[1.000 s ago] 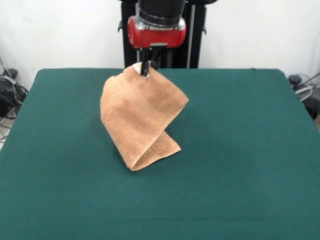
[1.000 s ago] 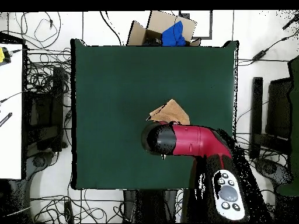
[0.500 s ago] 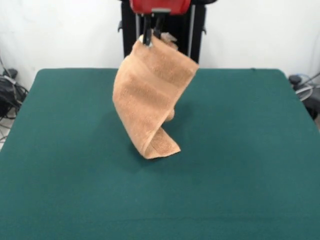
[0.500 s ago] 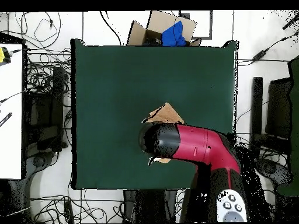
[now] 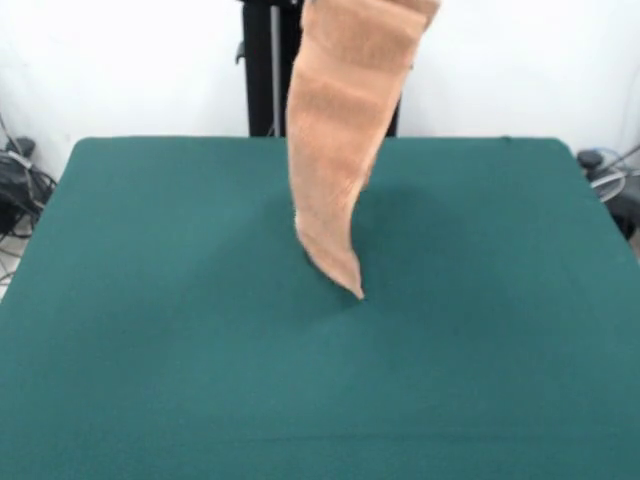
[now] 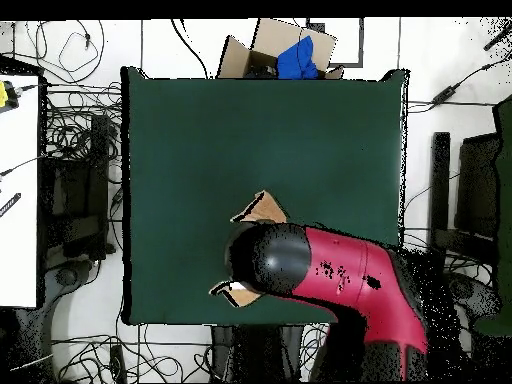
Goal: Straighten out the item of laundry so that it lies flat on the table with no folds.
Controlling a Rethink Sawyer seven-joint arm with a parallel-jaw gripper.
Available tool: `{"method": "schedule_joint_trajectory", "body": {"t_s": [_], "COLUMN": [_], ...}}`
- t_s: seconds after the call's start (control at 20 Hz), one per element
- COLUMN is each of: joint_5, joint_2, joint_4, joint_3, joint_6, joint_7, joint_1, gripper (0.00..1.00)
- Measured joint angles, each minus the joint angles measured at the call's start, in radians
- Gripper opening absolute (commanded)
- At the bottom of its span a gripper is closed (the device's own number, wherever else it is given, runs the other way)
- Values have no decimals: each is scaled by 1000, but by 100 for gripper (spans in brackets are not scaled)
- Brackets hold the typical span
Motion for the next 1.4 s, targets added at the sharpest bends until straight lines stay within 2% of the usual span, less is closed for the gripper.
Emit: {"method": "schedule_joint_trajectory", "body": {"t_s": [0.5, 0.7, 1.05, 1.25, 1.4], "joint_5": [6, 6, 4, -15, -28], "joint_2": [-101, -134, -125, -113, -109], "joint_4": [1, 1, 2, 1, 1], "joint_3": [-44, -60, -60, -60, -60], "joint_6": [83, 83, 83, 78, 65], "joint_7": [0, 0, 0, 0, 0], "joint_1": [-21, -104, -241, -296, -305], "gripper": [0, 0, 0, 0, 0]}}
